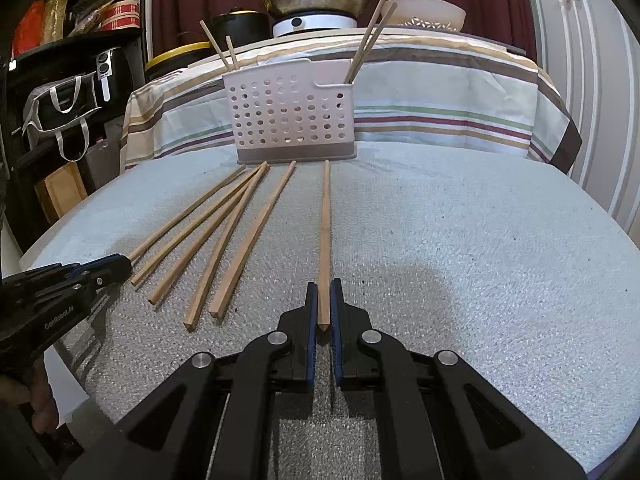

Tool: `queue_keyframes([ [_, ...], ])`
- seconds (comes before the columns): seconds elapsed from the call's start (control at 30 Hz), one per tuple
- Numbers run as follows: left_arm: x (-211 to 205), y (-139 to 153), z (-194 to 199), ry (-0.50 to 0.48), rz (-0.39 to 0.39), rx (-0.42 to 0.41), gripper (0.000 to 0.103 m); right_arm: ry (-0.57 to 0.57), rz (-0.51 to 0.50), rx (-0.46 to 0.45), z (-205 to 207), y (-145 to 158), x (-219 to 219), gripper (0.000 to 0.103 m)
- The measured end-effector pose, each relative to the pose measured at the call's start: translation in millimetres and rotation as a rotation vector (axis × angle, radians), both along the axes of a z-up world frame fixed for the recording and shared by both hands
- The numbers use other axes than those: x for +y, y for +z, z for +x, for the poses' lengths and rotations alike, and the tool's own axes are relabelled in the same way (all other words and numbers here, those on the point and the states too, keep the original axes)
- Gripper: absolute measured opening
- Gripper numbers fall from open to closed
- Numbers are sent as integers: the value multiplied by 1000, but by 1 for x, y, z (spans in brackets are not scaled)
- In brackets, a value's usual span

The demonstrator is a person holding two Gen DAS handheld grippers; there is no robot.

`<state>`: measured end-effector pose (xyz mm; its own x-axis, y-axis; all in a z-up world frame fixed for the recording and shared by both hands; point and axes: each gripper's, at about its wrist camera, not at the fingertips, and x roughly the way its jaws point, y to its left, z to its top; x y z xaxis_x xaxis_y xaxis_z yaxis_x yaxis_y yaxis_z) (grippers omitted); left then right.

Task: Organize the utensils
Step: 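Close the left tool on a wooden chopstick while the right tool holds its own, then lift both chopsticks and lower them upright into the pink caddy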

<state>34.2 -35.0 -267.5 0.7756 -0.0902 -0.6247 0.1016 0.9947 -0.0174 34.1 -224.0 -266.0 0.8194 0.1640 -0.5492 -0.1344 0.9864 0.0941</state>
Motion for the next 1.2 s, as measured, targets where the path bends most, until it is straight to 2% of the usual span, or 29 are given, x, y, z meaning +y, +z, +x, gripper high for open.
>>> queue_keyframes([
  [0.43, 4, 23, -13, 7, 3, -97, 6, -16, -21, -78, -12, 22, 0, 7],
  [1.0, 19, 93, -30, 38, 4, -286, 6, -30, -15, -234, -27, 87, -7, 7],
  [1.2, 29, 121, -28, 38, -28, -305, 6, -26, 7, -264, -25, 107, -11, 7],
])
